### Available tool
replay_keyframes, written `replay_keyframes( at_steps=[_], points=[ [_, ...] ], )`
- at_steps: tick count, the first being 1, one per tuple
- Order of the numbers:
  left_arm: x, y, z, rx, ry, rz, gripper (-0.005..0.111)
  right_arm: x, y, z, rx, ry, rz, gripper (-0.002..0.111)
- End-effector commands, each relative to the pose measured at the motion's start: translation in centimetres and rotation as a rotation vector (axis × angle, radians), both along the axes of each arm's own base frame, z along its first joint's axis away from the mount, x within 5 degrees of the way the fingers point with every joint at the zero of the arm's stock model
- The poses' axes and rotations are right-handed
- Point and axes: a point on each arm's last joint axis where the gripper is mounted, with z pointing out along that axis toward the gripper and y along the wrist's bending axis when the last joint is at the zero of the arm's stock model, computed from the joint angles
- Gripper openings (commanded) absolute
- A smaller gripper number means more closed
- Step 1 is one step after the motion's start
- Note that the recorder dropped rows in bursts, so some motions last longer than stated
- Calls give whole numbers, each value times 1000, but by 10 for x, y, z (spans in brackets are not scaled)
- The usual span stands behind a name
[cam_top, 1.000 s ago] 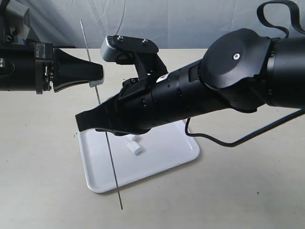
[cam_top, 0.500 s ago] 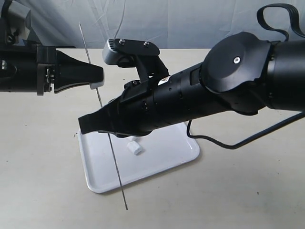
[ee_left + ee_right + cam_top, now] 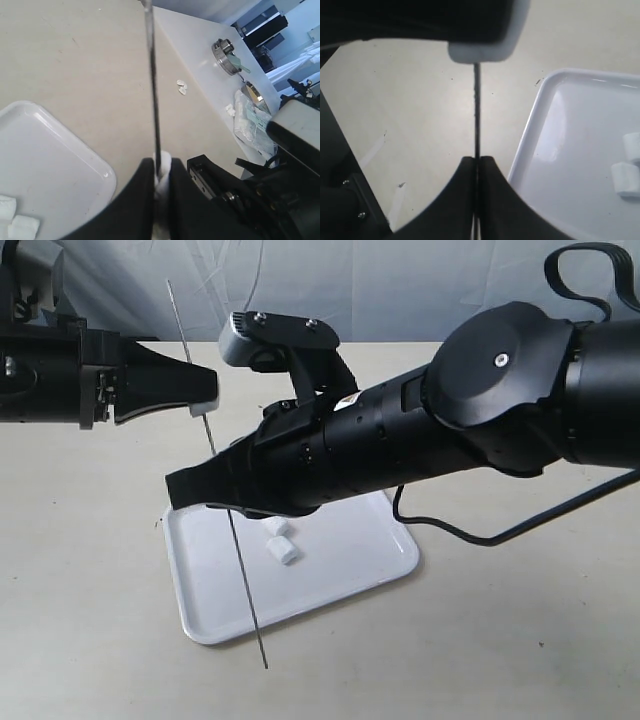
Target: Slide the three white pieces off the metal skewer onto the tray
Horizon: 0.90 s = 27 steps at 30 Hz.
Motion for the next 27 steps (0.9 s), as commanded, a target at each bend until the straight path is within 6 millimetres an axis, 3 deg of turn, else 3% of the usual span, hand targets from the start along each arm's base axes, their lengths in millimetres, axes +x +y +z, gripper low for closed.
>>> replay_keyframes(
  at_steps=[1, 9, 16, 20, 27],
  points=[
    [12, 2, 15, -54, -46, 85, 0, -7, -3, -8, -38, 45, 57, -1],
    [16, 3, 22, -69, -63, 108, 0, -9, -3, -9, -45, 55, 72, -1],
    [19, 3, 29, -95, -77, 123, 0, -12, -8, -33, -98, 110, 58, -1],
    [19, 4, 27, -77, -79, 125, 0, -12, -8, -34, -101, 114, 56, -1],
    [23, 6, 31, -75, -94, 161, 9, -14, -8, -35, -105, 126, 69, -1]
  ],
)
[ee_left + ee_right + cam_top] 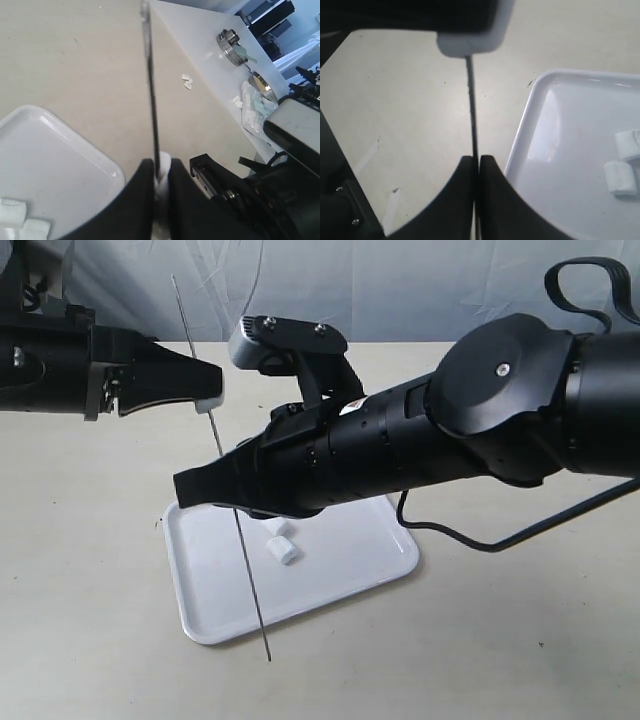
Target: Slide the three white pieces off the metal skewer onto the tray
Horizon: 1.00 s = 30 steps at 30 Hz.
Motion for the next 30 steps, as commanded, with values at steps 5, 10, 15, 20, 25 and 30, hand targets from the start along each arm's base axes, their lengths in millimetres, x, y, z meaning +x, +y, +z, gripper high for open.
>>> replay_keyframes(
  at_steps=[5, 10, 15, 20, 25, 30],
  points=[
    [20, 7, 36, -131, -84, 176, 6, -16, -7, -31, -103, 140, 95, -1],
    [22, 7, 43, -136, -101, 174, 0, -21, -14, -43, -136, 161, 83, -1],
    [23, 7, 47, -144, -110, 175, 0, -24, -18, -51, -155, 173, 73, -1],
    [25, 7, 54, -182, -121, 190, 0, -27, -23, -57, -174, 185, 66, -1],
    [28, 8, 65, -233, -142, 211, 0, -28, -26, -62, -185, 190, 58, -1],
    [30, 8, 73, -251, -163, 217, 0, -34, -22, -62, -188, 178, 74, -1]
  ],
)
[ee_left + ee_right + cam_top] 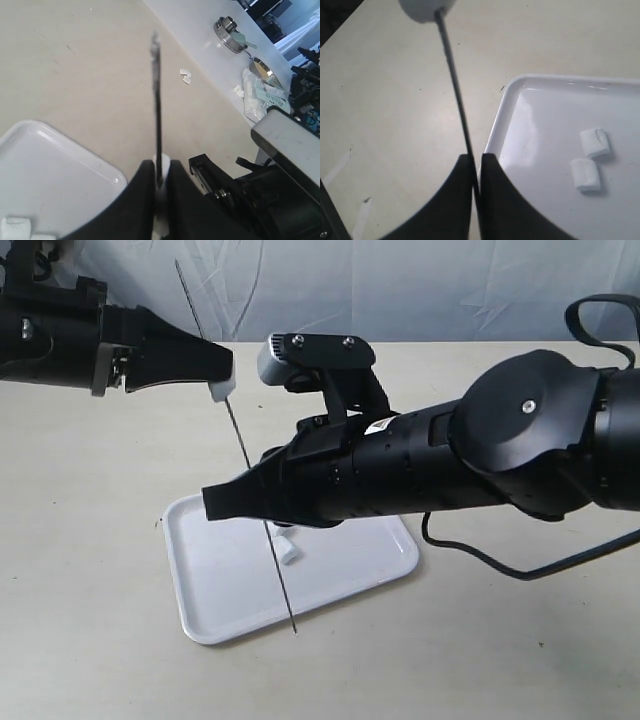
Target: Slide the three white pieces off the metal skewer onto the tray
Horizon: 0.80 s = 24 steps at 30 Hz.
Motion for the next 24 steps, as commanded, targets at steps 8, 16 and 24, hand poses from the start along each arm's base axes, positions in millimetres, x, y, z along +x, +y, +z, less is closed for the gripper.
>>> replay_keyframes(
  at_steps=[8, 16, 24],
  points=[
    [22, 15, 61, -349, -97, 282, 0, -34, -1, -54, -150, 257, 131, -1],
    [25, 15, 78, -356, -141, 276, 0, -34, 0, -60, -165, 270, 130, -1],
    [28, 20, 92, -333, -158, 290, 0, -34, 0, -70, -193, 291, 134, -1]
  ],
)
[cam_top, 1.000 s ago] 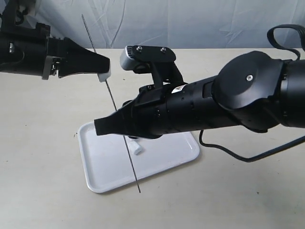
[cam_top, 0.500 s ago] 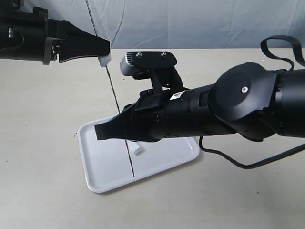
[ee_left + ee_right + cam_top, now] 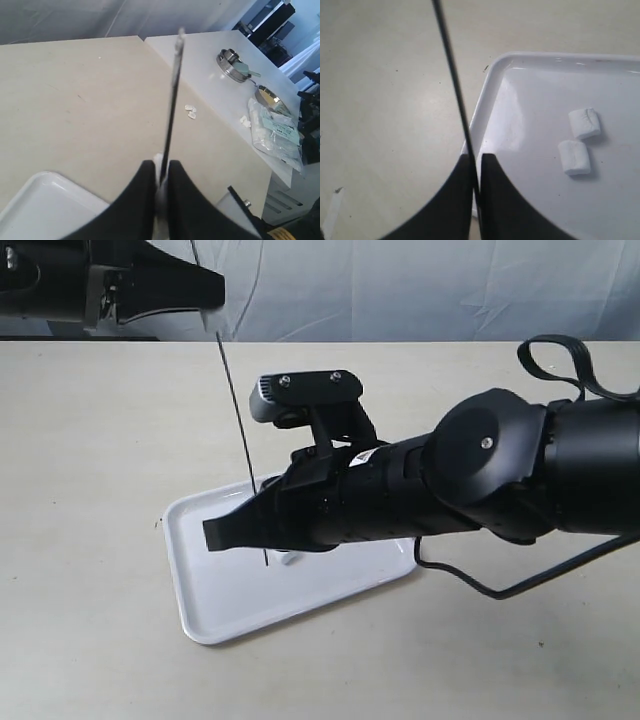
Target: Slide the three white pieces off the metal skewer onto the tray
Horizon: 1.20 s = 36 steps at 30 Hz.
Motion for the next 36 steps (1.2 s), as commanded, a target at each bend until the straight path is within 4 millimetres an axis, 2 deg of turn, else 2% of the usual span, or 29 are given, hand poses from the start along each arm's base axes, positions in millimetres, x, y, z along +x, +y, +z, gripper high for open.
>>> replay_keyframes(
  at_steps=[1, 4, 7, 12, 20, 25, 31, 34, 36],
  points=[
    [13, 21, 57, -313, -58, 226, 0, -31, -9, -46, -134, 277, 125, -1],
    [14, 36, 55, -275, -50, 239, 0, -32, -13, -50, -149, 272, 112, -1],
    [14, 37, 50, -211, -54, 238, 0, -32, -13, -50, -148, 272, 109, -1],
    [19, 45, 59, -292, -65, 304, 0, -34, -13, -51, -151, 293, 124, -1],
    [22, 49, 67, -362, -111, 355, 0, -39, -10, -52, -155, 300, 141, -1],
    [24, 52, 79, -429, -159, 383, 0, -48, -3, -61, -177, 314, 163, -1],
    [23, 52, 95, -438, -207, 374, 0, -48, -3, -64, -184, 324, 161, -1],
    [24, 51, 94, -390, -209, 373, 0, -47, -3, -64, -183, 314, 154, -1],
    [25, 51, 85, -311, -158, 385, 0, -47, -3, -64, -185, 312, 157, -1]
  ],
)
